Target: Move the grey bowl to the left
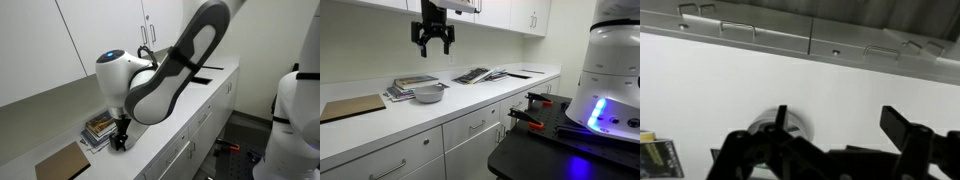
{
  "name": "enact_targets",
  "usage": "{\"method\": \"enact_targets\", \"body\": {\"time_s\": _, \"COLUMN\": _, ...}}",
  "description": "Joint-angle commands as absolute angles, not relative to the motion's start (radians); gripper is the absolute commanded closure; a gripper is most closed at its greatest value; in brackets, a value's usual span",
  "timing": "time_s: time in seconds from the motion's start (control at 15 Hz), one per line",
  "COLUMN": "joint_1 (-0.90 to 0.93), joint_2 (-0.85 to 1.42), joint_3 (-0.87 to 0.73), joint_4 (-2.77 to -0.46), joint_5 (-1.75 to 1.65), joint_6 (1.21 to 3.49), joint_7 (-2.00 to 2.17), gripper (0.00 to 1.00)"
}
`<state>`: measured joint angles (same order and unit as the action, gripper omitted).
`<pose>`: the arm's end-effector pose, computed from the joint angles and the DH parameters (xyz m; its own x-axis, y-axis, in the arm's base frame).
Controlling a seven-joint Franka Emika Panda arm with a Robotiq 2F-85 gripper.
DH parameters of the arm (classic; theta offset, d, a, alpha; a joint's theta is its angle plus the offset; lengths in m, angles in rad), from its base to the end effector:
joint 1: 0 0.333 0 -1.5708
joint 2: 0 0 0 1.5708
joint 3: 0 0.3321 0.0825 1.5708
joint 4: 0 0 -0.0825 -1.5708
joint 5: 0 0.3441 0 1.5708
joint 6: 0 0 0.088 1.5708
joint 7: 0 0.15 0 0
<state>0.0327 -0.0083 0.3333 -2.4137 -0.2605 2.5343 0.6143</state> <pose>0.4483 0.1681 0.3288 0.9811 -0.0348 0.1902 -0.0509 -0.9954 0.0806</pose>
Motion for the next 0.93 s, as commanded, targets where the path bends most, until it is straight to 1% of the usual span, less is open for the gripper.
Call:
{"method": "enact_targets", "body": {"time_s": 0.0, "joint_1": 0.107, "joint_2": 0.187, "joint_3": 0.232, "joint_4": -2.217, "joint_5": -0.498, "joint_6": 2.472, "joint_7": 0.796, "gripper": 0.0}}
{"method": "enact_targets", "body": {"time_s": 0.2, "joint_1": 0.193, "joint_2": 0.33, "joint_3": 0.127, "joint_4": -2.058, "joint_5": -0.522, "joint_6": 2.413, "joint_7": 0.842, "gripper": 0.0}}
{"method": "enact_targets", "body": {"time_s": 0.27, "joint_1": 0.186, "joint_2": 0.265, "joint_3": 0.118, "joint_4": -2.152, "joint_5": -0.481, "joint_6": 2.496, "joint_7": 0.778, "gripper": 0.0}}
{"method": "enact_targets", "body": {"time_s": 0.4, "joint_1": 0.216, "joint_2": 0.331, "joint_3": 0.089, "joint_4": -2.081, "joint_5": -0.479, "joint_6": 2.472, "joint_7": 0.78, "gripper": 0.0}}
{"method": "enact_targets", "body": {"time_s": 0.87, "joint_1": 0.23, "joint_2": 0.357, "joint_3": 0.081, "joint_4": -2.046, "joint_5": -0.473, "joint_6": 2.444, "joint_7": 0.792, "gripper": 0.0}}
